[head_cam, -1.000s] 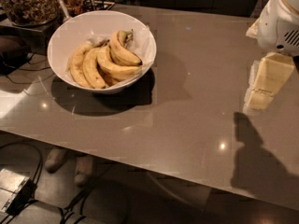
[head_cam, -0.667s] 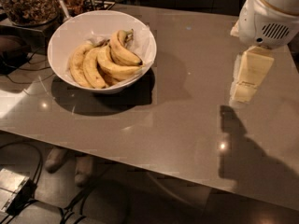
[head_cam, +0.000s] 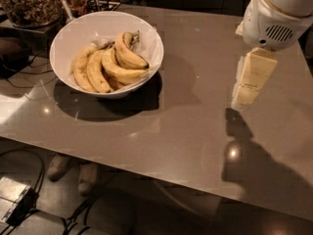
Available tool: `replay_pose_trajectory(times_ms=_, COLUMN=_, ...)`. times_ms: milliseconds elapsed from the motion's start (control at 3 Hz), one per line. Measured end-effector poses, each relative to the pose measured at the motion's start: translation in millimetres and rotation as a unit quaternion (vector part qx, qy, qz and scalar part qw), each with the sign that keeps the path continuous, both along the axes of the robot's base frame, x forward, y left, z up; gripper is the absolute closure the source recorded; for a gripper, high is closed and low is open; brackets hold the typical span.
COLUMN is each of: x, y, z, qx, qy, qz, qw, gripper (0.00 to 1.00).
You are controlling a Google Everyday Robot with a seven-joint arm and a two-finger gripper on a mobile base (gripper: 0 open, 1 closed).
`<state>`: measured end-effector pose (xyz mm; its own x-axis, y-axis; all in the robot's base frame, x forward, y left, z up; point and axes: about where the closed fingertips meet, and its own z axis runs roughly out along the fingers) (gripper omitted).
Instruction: Pick banana from white bowl
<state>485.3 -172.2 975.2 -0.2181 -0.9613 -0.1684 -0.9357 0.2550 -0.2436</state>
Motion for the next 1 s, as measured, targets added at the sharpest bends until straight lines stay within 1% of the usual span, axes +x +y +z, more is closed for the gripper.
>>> replay_pose_trajectory(times_ms=333, x=20.4, y=31.8, z=8.5, qx=-0.019, qy=-0.019, qz=-0.013, qw=0.9996, gripper=0.0)
replay_pose_trajectory(times_ms=667, x=52.5, y=62.0, z=18.5, qx=-0.045, qy=-0.028, qz=-0.046, qw=0.9975, gripper=0.0)
replay_pose_trajectory(times_ms=1000, x=57.8, y=72.5, z=22.0, qx=-0.042, qy=-0.038, qz=-0.042, qw=0.9975, gripper=0.0)
